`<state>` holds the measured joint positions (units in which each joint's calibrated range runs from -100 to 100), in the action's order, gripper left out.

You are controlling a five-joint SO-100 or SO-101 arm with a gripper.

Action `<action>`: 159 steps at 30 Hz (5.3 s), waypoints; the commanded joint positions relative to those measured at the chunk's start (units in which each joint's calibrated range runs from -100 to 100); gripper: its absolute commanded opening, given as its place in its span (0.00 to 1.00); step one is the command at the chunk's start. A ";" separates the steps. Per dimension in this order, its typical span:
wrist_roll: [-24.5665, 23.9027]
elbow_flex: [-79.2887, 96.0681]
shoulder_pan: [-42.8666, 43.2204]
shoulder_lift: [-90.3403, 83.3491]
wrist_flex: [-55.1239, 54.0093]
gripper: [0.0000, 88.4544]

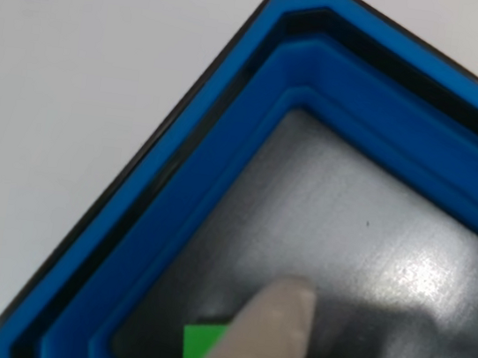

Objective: Pick up green cube and drop it in the blue box

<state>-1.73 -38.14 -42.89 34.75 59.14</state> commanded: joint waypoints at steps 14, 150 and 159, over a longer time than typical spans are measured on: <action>0.20 1.82 0.04 -17.07 0.07 0.24; -0.10 137.87 46.64 -133.83 -31.82 0.01; -0.10 137.87 46.64 -133.83 -31.82 0.01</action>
<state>-1.68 99.64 3.84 -98.17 27.86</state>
